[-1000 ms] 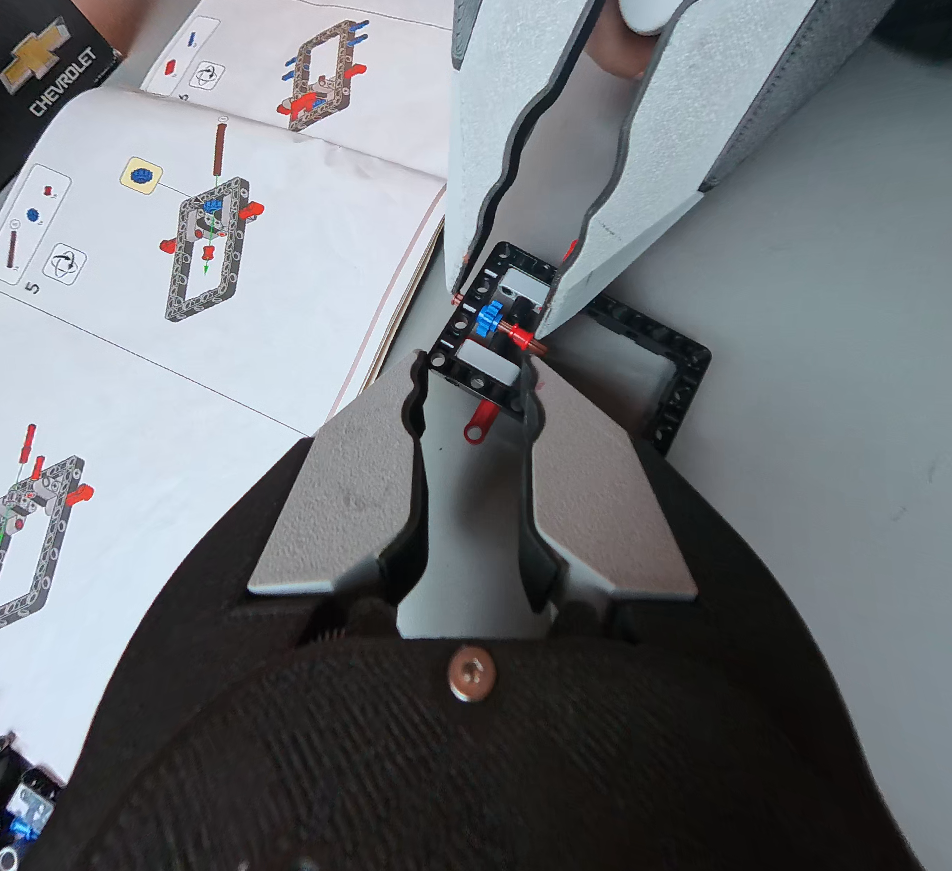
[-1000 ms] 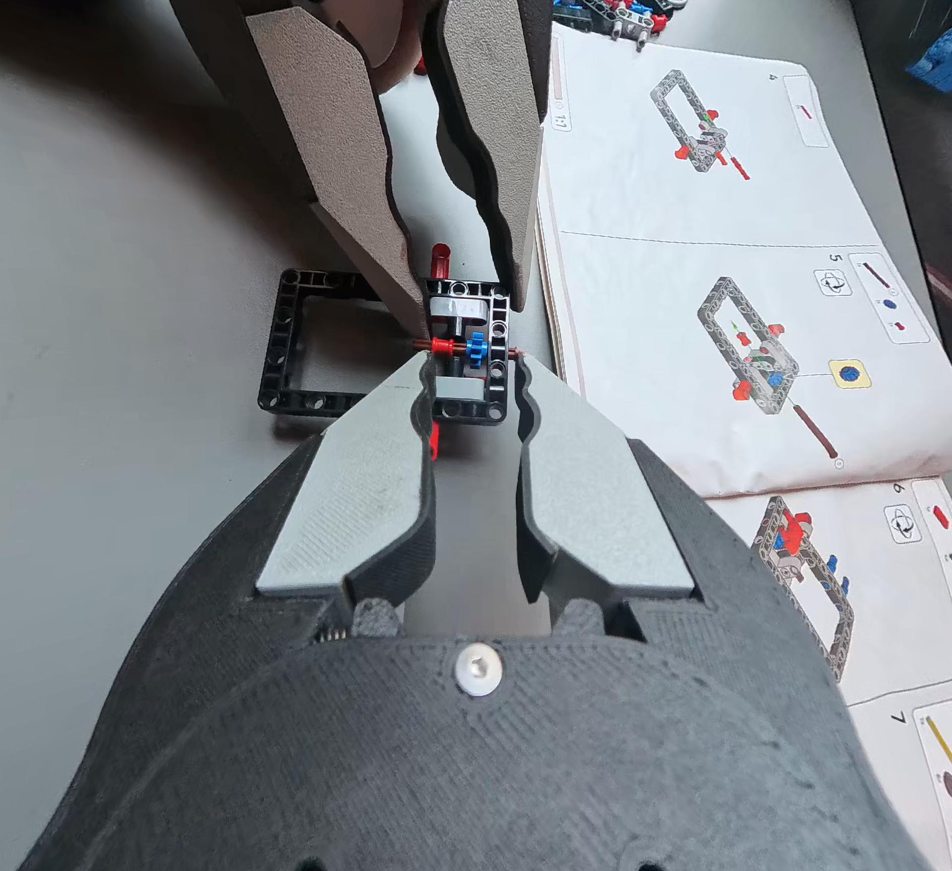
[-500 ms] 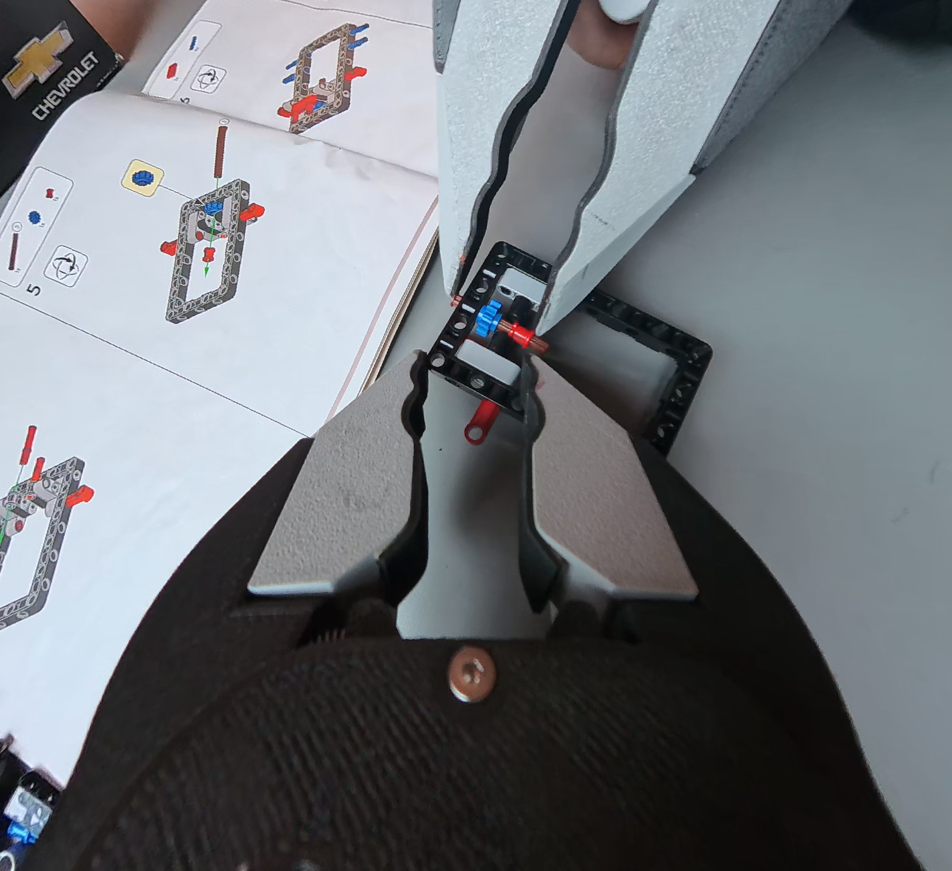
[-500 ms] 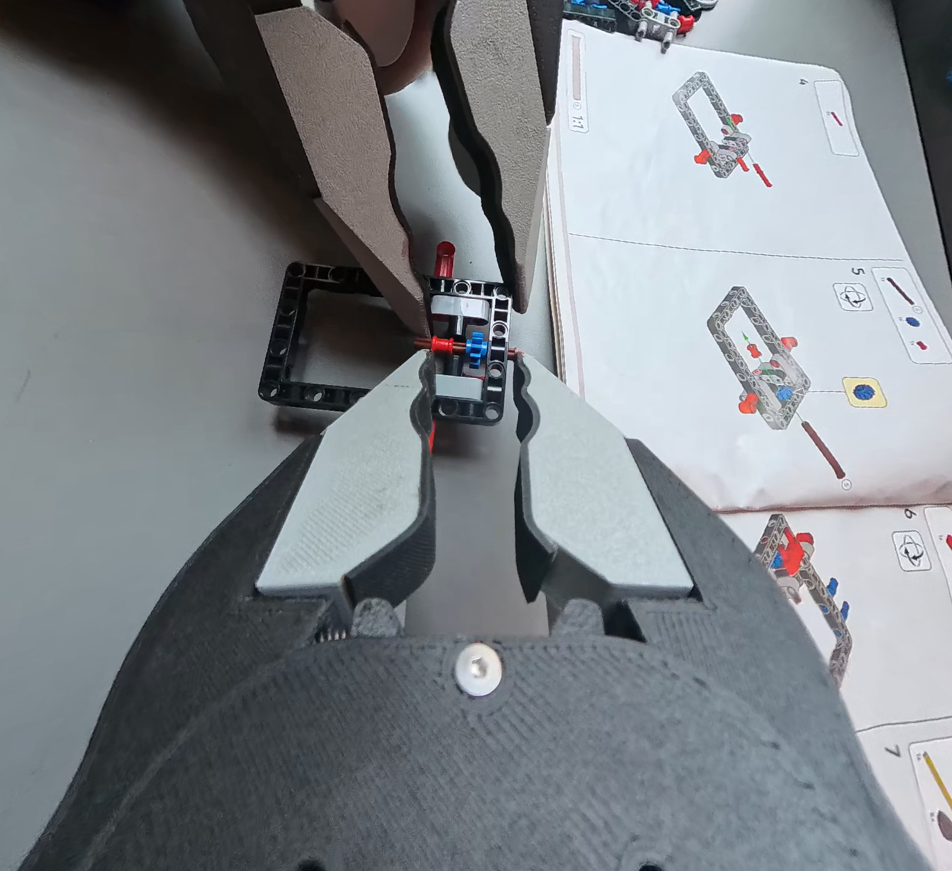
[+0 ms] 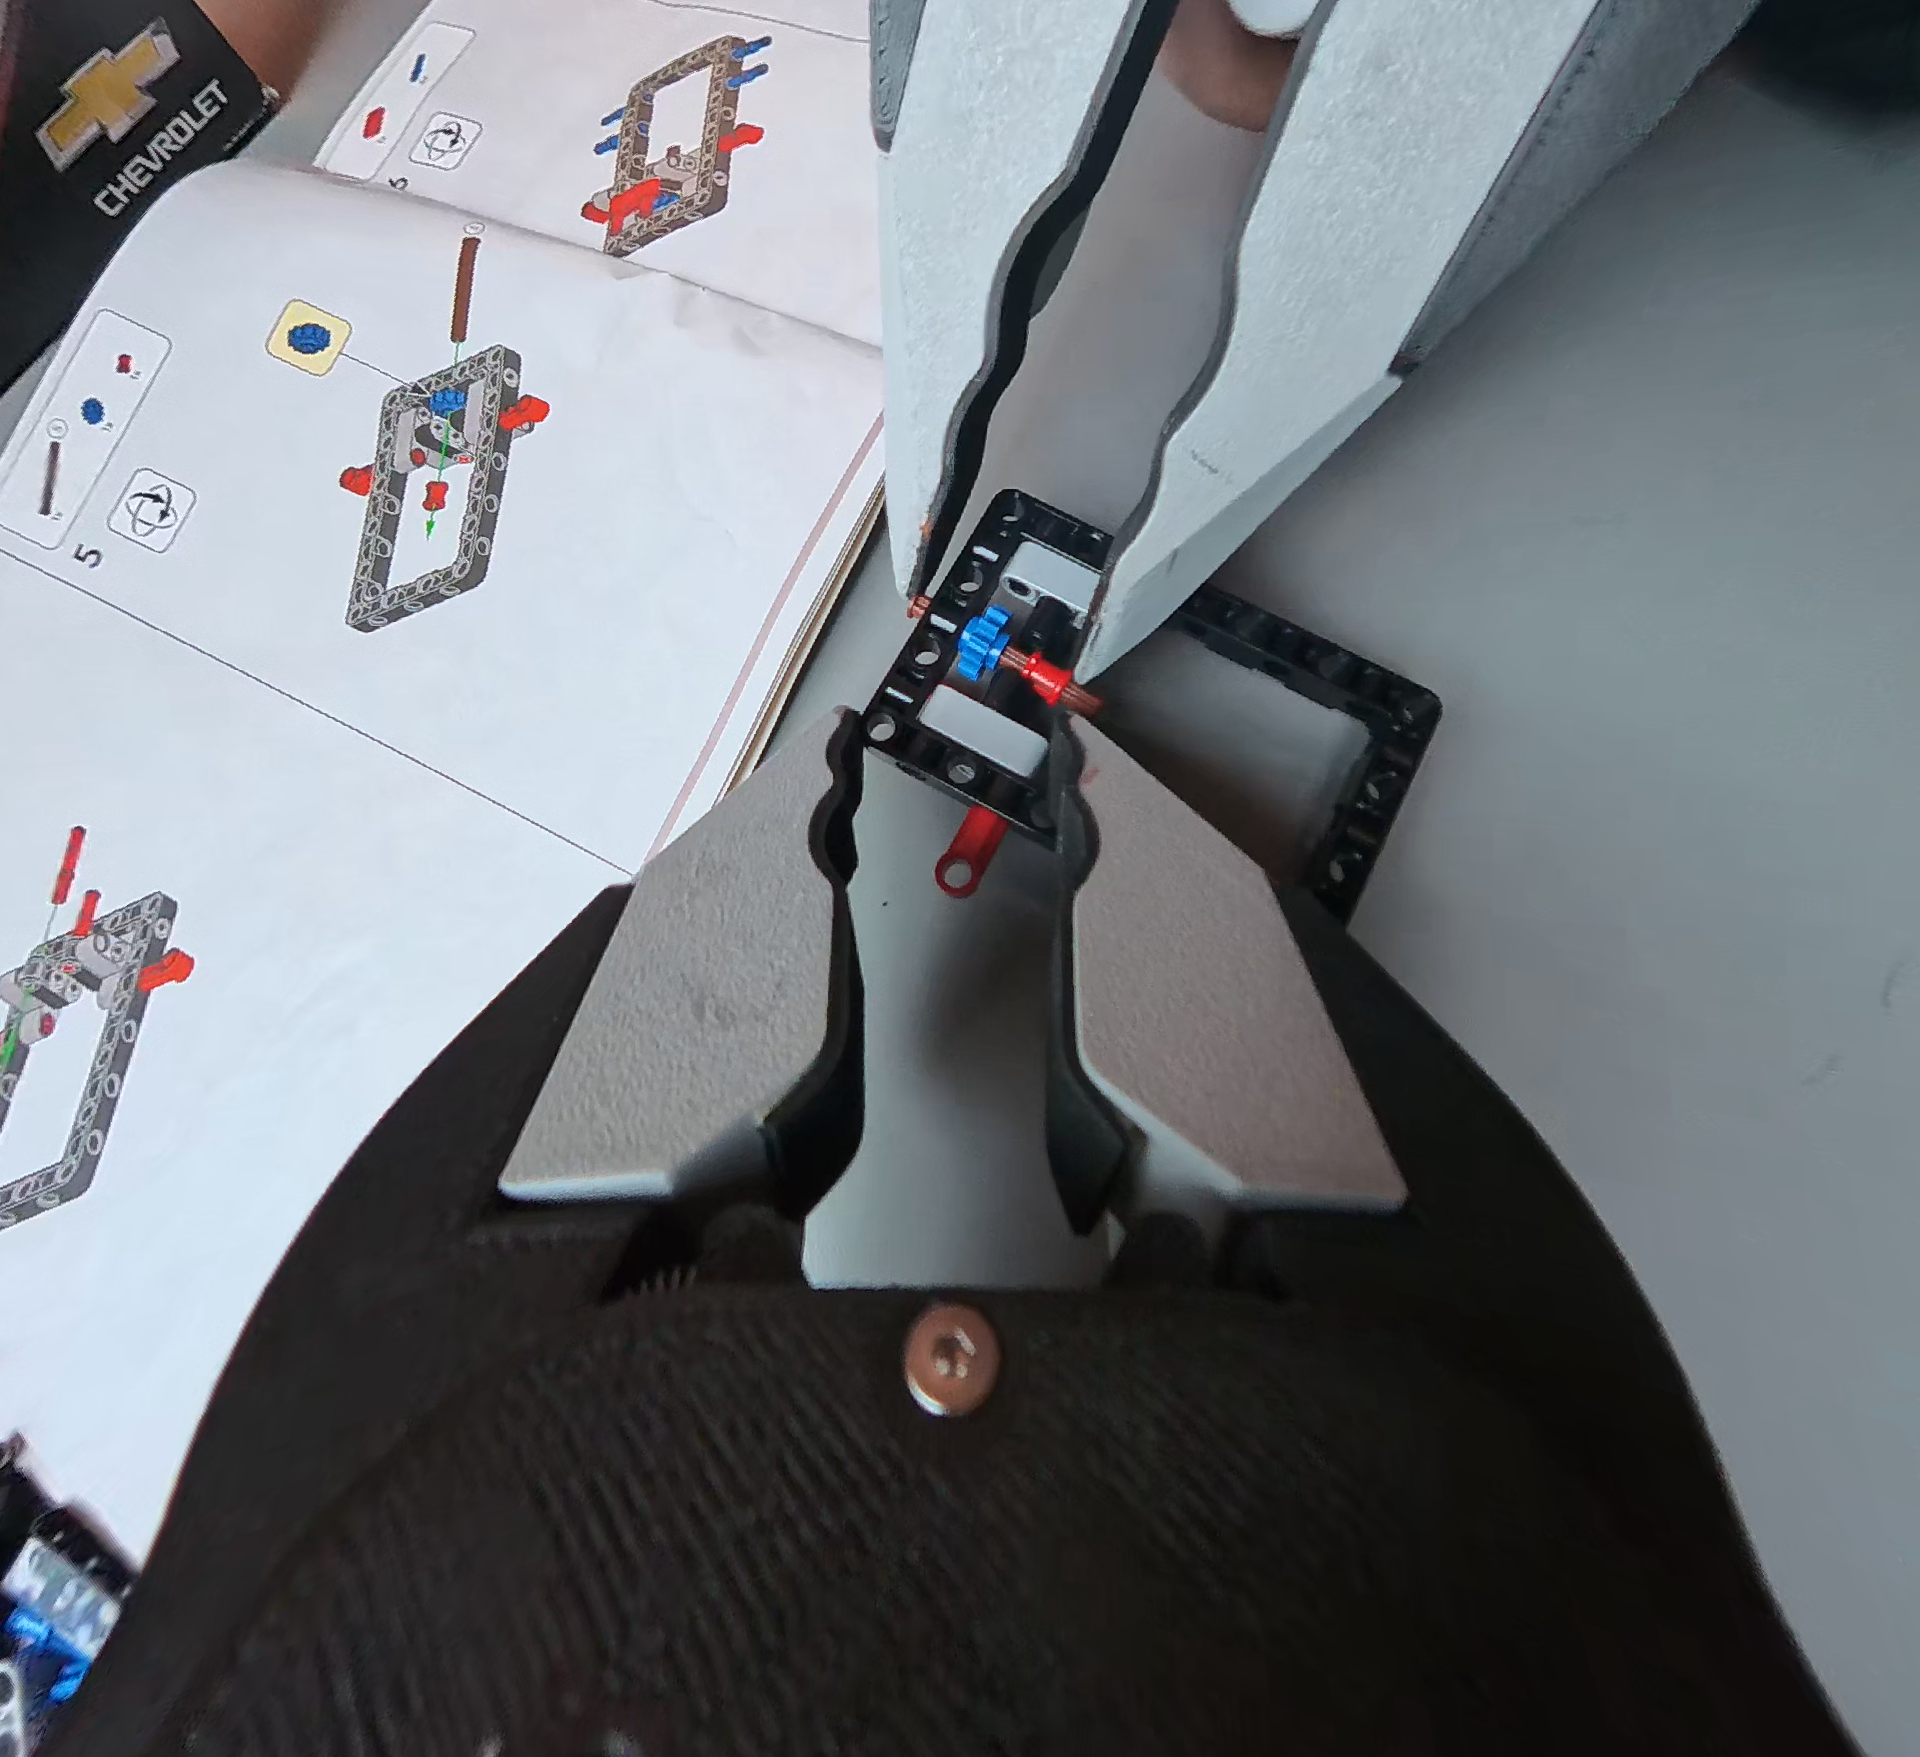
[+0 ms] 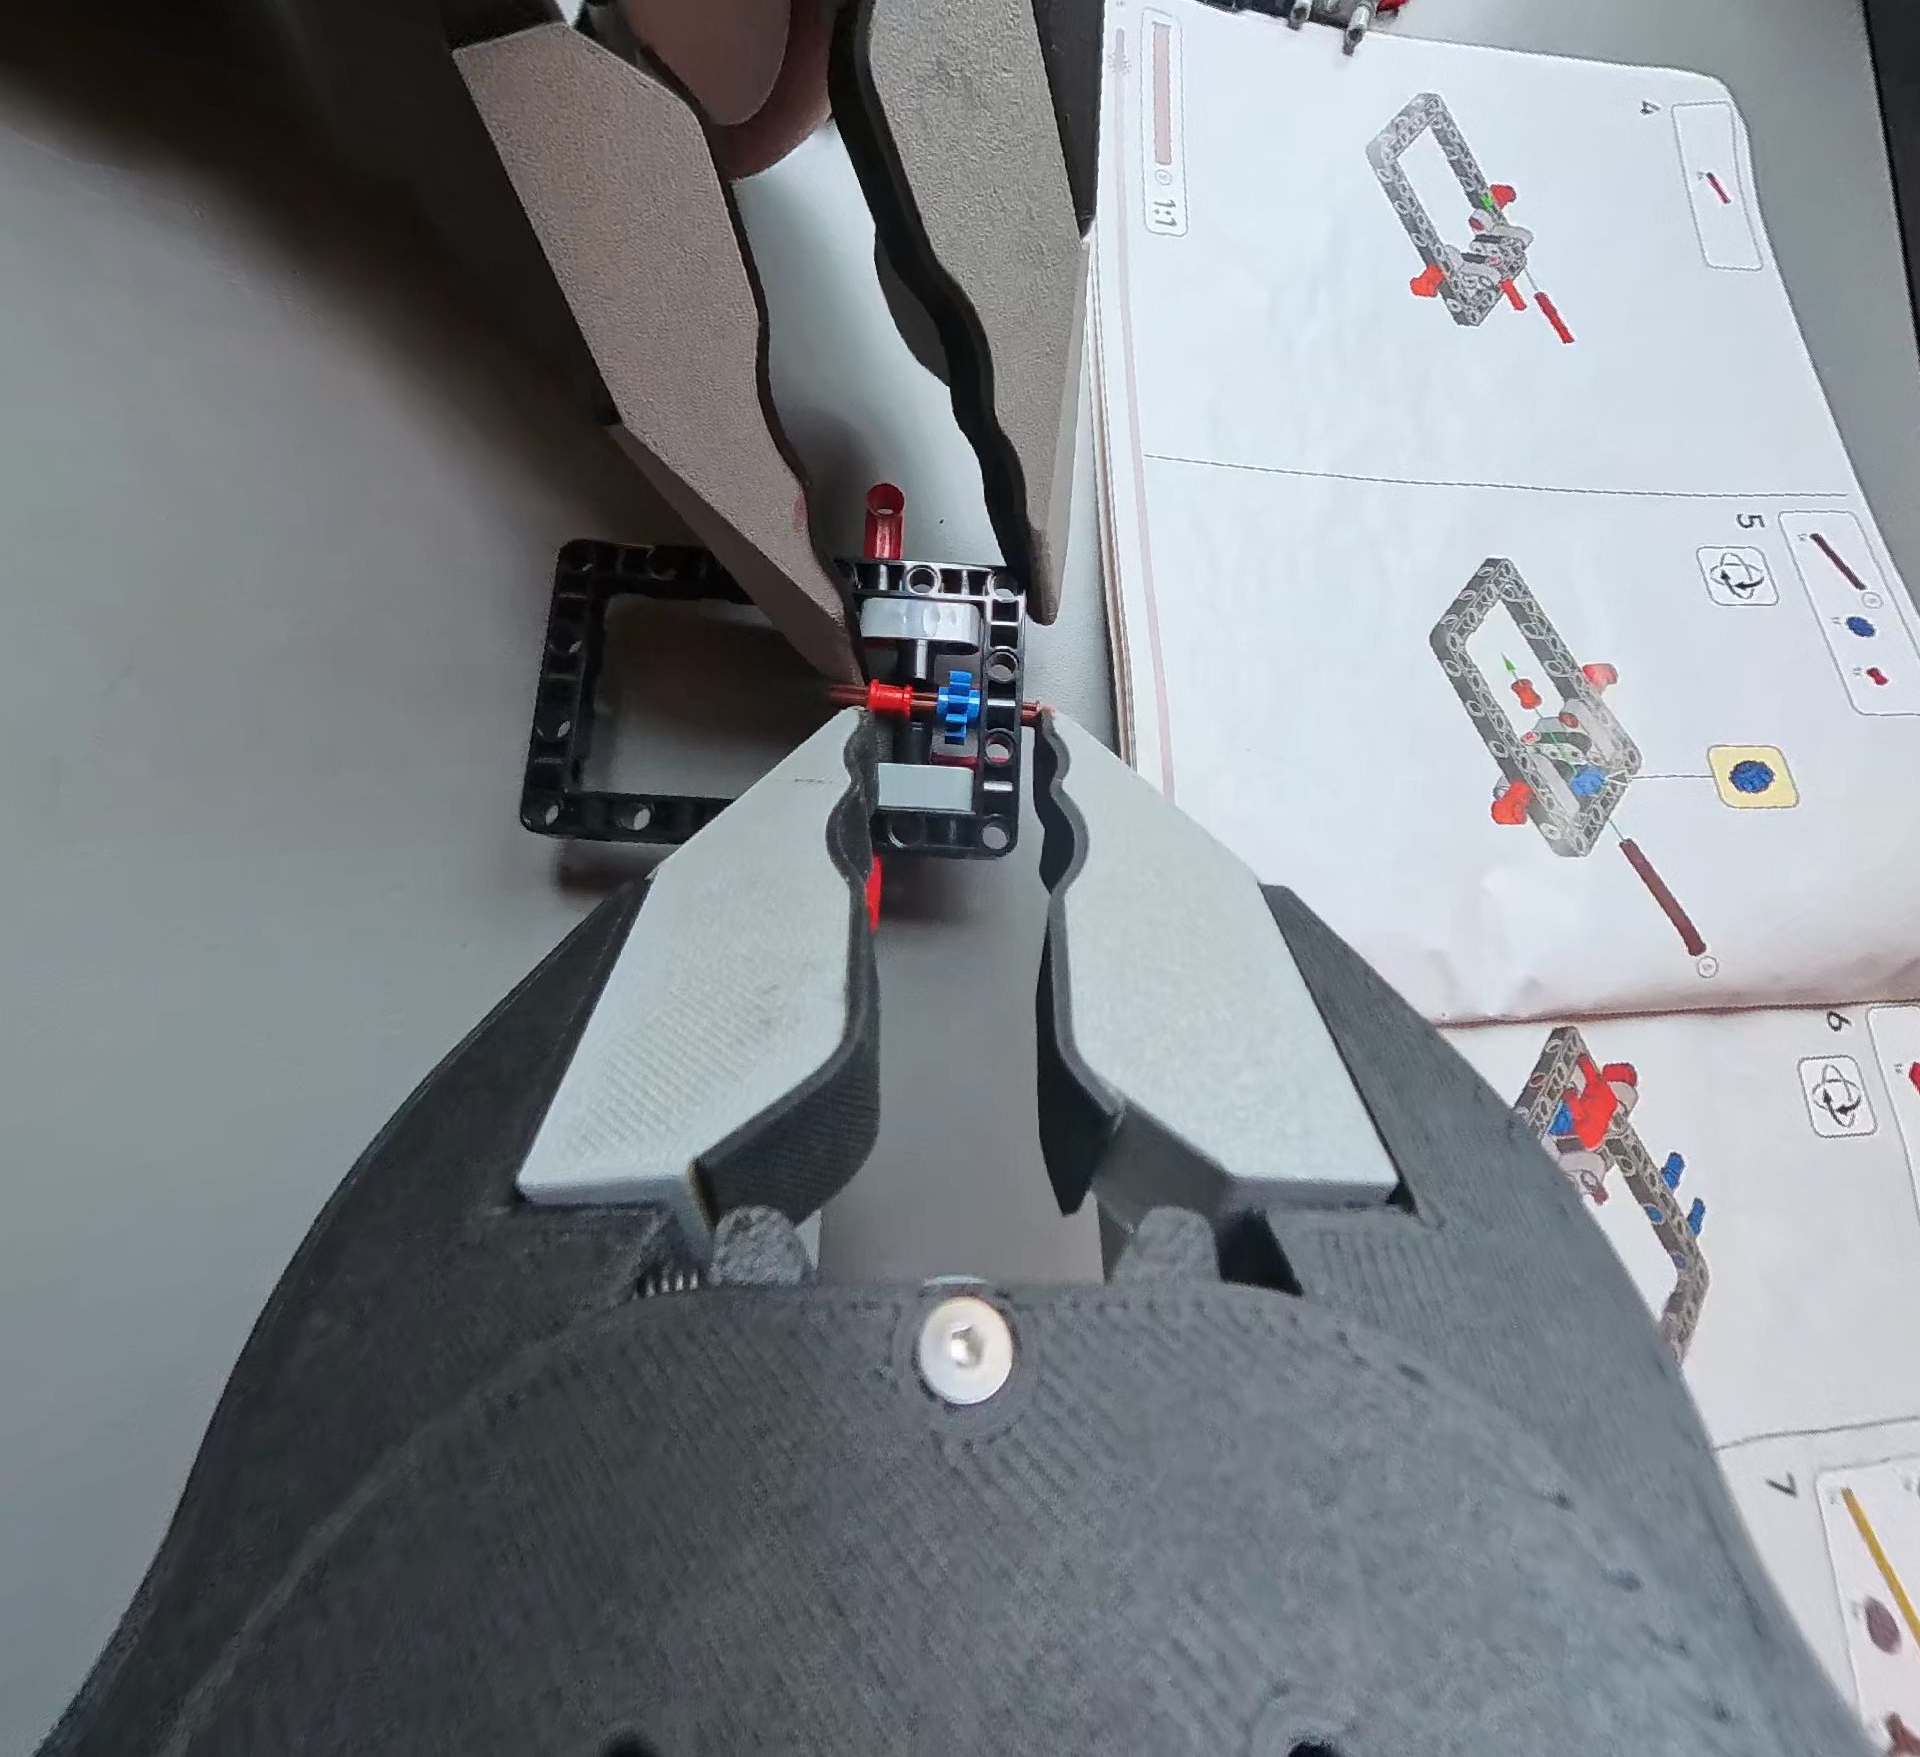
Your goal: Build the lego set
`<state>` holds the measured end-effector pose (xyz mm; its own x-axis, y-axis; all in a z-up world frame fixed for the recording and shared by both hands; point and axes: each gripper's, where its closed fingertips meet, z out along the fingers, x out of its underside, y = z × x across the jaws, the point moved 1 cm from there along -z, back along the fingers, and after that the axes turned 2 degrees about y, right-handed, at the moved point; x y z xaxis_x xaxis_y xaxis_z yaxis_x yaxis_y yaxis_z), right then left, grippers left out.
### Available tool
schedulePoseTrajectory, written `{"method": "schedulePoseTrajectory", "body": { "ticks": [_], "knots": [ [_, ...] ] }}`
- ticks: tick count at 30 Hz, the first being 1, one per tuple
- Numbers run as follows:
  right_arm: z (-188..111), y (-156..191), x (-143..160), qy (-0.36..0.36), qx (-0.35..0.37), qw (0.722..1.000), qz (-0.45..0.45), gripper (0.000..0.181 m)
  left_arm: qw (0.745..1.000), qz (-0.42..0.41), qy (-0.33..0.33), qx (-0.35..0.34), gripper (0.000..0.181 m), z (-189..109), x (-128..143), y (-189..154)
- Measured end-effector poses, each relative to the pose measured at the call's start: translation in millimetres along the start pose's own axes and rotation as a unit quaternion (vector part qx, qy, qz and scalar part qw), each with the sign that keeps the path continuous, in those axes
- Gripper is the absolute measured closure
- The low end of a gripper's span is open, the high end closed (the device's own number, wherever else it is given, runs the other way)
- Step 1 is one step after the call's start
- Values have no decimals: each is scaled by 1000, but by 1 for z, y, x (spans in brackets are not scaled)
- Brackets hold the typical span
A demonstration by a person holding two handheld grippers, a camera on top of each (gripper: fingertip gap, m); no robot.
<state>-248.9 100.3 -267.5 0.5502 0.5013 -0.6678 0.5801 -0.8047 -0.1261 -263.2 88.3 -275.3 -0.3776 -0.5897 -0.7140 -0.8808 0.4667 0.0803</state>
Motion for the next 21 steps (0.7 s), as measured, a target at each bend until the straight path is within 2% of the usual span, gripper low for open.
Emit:
{"method": "schedulePoseTrajectory", "body": {
  "ticks": [11, 18, 21],
  "knots": [
    [1, -2, 0, 15, -4, 1000, 3, 158, 1000, -7, 2, -6, 147, 0, 0, 1],
    [0, -4, -3, 51, -48, 997, 43, 159, 1000, -6, 3, -21, 147, 1, 0, 4],
    [1, -4, -3, 72, -35, 997, 18, 158, 1000, -12, 4, -19, 147, 1, 0, 4]
  ]
}}
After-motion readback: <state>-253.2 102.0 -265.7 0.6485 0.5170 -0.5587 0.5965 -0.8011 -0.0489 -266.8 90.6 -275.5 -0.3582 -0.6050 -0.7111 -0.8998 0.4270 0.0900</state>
